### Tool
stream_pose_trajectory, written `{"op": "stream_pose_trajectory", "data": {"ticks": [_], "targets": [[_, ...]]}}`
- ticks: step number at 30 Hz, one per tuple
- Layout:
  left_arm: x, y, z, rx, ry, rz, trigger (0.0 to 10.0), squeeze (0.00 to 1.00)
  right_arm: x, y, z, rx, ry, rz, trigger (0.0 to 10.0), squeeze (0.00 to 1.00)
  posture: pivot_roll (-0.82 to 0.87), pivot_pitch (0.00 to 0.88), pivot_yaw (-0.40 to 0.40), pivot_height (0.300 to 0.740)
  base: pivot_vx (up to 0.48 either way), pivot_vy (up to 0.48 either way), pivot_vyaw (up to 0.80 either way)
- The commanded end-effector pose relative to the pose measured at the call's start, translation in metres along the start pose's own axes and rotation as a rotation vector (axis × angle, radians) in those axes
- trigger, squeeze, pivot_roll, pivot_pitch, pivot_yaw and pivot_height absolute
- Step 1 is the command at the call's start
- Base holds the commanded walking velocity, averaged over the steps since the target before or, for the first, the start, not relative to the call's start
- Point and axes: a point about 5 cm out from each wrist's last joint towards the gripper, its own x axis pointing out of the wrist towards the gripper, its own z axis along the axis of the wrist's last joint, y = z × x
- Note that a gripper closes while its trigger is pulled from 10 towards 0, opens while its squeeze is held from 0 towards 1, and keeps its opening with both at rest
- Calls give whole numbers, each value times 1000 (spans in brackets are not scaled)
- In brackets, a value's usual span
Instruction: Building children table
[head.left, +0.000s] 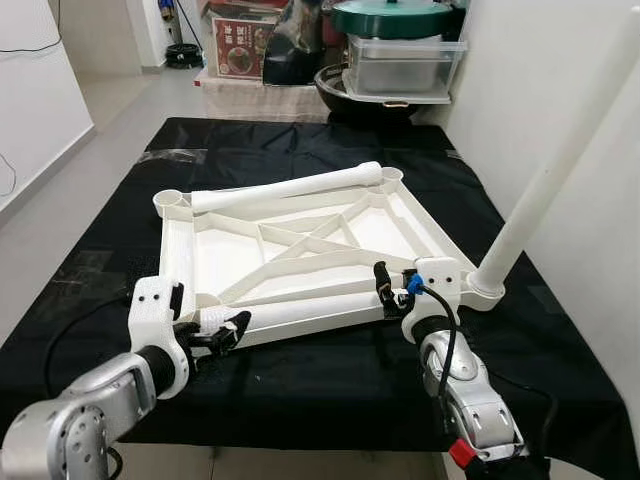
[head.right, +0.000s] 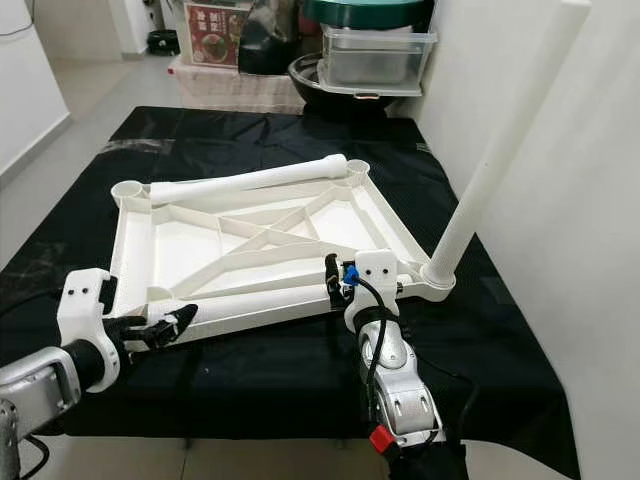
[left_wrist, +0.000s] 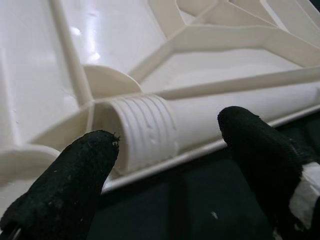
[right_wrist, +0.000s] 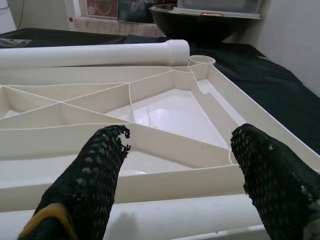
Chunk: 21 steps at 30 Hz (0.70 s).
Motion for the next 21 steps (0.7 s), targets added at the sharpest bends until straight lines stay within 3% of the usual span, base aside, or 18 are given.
{"op": "stream_pose_trajectory", "data": {"ticks": [1,13,21], "targets": [[0,6,3,-11,10,17,10000,0,0,-4,-4,-10,16,-16,10000,0,143,35,-57,740,0,0,0],[4,22,-5,-98,32,17,10000,0,1,-7,2,-9,-1,-23,10000,0,125,50,-51,740,0,0,0],[9,21,-5,-69,36,2,10000,0,0,-9,5,-6,-9,-36,10000,0,117,55,-54,740,0,0,0]]}}
